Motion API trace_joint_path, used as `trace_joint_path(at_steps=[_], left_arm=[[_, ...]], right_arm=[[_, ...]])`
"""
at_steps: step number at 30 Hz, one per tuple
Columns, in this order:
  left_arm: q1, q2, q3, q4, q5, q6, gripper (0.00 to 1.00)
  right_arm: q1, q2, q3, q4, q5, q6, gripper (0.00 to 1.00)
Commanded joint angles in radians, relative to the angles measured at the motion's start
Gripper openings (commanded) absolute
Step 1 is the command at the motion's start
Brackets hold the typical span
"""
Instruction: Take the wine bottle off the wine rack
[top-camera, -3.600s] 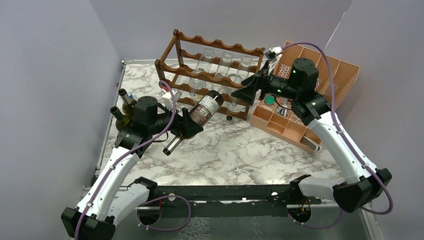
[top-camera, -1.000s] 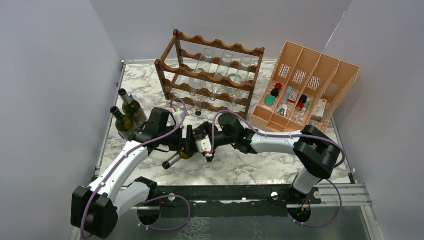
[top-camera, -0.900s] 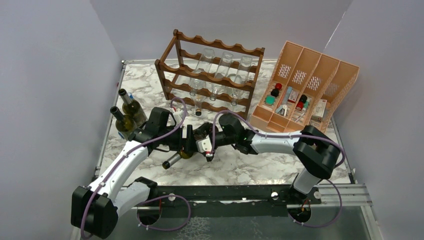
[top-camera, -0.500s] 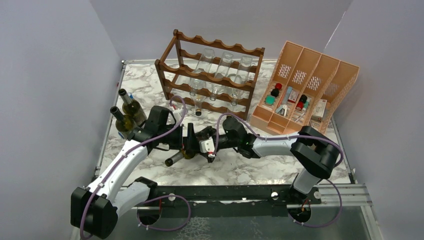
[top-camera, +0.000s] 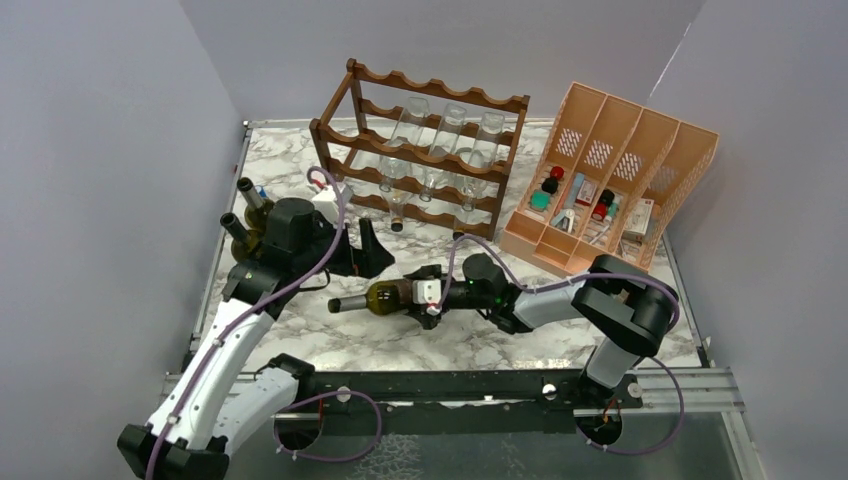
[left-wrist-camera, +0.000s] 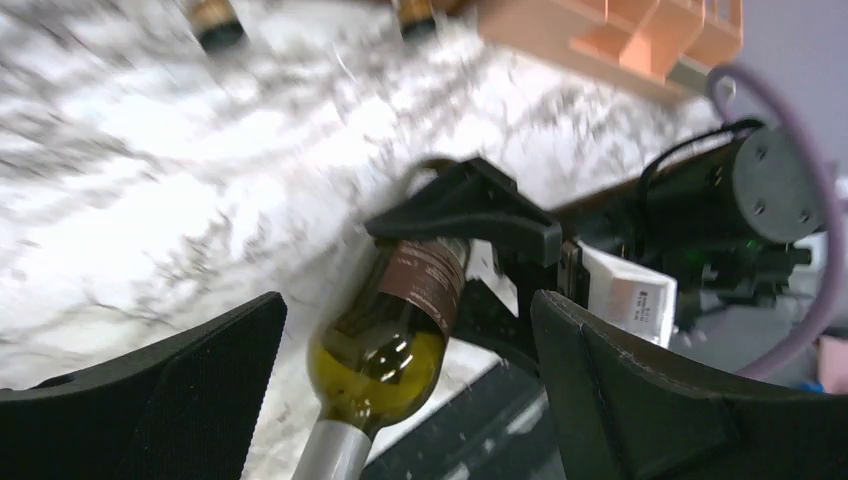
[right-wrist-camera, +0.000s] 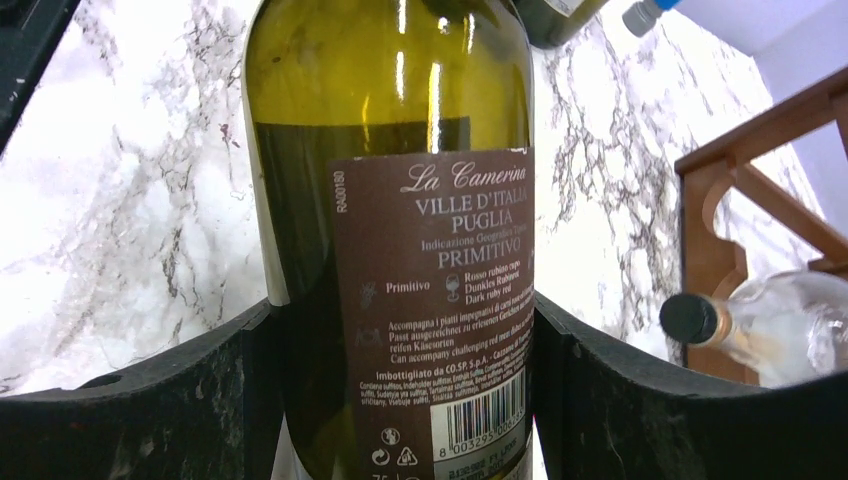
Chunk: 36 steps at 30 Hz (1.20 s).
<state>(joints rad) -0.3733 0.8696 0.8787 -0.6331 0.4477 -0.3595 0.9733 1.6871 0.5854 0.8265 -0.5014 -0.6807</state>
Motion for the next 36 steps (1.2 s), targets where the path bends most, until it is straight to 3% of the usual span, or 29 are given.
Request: trace_joint_path(at_steps=[1,9,15,21,26,36], left_arm=[[0.0,-0.105,0.108,0.016,-0.244,0.027,0.99],[0.0,-0.233,0.105,0.064,-0.457,-0.052,0.99],[0.0,-0.309,-0.04,0.147,-0.344,-0.196,0.95],[0.0,-0.358,-0.122,0.175,-0.336,-0.29,0.9],[0.0,-0.331,-0.197,0.228,-0.284,-0.386,0.85],[0.0,-0.212,-0.307,0.473,-0.132,-0.462,0.65]], right_arm=[[-0.008,-0.017,-0.05,0.246,0.068,0.163,0.54],[-0.015,-0.036,-0.115,0.327,0.188,0.268,0.49],[-0.018,-0.037,-0.123,0.353,0.293,0.327,0.48],[-0.021,-0.032,-0.139,0.424,0.337,0.394,0.47],[-0.022,-0.043,-0.15,0.457,0.339,0.416,0.47],[-0.022,-0.062,-0.154,0.453,0.336,0.426,0.47]])
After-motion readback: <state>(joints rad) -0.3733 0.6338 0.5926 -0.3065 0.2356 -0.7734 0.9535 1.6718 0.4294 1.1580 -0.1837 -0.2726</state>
